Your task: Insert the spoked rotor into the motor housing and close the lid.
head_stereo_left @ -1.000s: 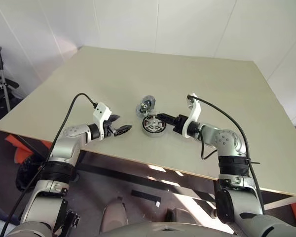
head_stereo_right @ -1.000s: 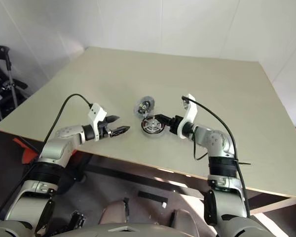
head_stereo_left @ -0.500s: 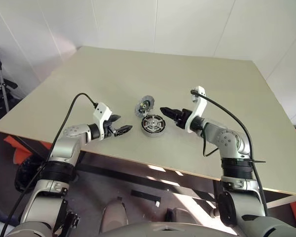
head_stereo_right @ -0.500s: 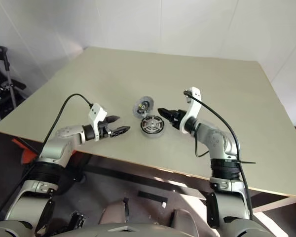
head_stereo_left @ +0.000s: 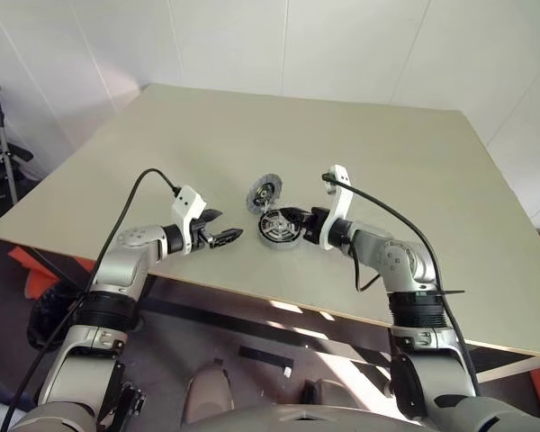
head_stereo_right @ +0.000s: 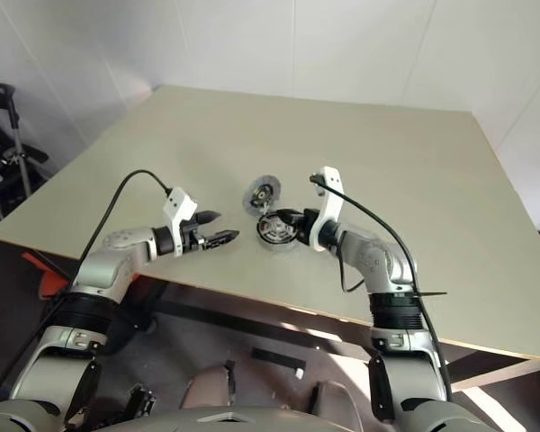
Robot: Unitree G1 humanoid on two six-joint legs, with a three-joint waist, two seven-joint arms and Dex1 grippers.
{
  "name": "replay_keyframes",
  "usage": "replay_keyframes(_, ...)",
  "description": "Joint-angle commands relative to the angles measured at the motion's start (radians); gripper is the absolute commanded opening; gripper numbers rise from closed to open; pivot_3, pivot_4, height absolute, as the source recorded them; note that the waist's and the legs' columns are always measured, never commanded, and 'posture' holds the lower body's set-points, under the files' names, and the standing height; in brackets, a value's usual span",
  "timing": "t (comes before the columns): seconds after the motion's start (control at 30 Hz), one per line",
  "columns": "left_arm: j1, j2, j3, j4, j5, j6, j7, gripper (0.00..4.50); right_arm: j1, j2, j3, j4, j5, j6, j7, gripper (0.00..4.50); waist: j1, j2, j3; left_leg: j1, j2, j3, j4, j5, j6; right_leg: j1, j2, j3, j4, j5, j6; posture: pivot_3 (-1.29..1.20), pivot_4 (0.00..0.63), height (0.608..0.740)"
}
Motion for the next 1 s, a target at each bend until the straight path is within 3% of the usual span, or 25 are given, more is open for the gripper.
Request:
replay_keyframes(0.03,-0.020,0.005,0.008,-0.038,-0.012,0.003,-0.006,4.50,-0.005,0.014,0.029,0.015,-0.025,-0.045,0.017,0.03,0.000,0.000,0.000,0.000,0.000,0.000,0.000,0.000,0.000,0.000,0.000,0.000,0.000,0.000,0.000,0.00,0.000,0.740)
replay_keyframes(0.37,-0.022,0.009,0.014,-0.033,-0.010,-0.001,-0.001,4.50,0.024,0.024,0.070,0.116,-0.095,-0.107,0.031,0.03,-0.001,0.000,0.000,0.002,0.000,0.000,0.000,0.000,0.000,0.001,0.000,0.000,0.000,0.000,0.000,0.00,0.000,0.740)
replay_keyframes(0.73,-0.024,0.008,0.016,-0.024,-0.009,-0.005,0.001,4.50,-0.039,0.030,0.015,0.007,-0.022,-0.052,0.040,0.03,-0.001,0.000,0.000,0.001,0.000,0.000,0.000,0.000,0.000,0.001,0.000,0.000,0.000,0.000,0.000,0.00,0.000,0.740)
replay_keyframes(1.0,-0.019,0.012,0.021,-0.028,-0.007,-0.008,0.008,4.50,0.003,0.032,0.055,0.104,-0.083,-0.090,0.045,0.03,0.000,0.000,0.000,0.000,0.000,0.000,0.000,0.000,0.001,0.000,0.000,0.000,-0.001,0.000,0.000,0.00,0.000,0.740)
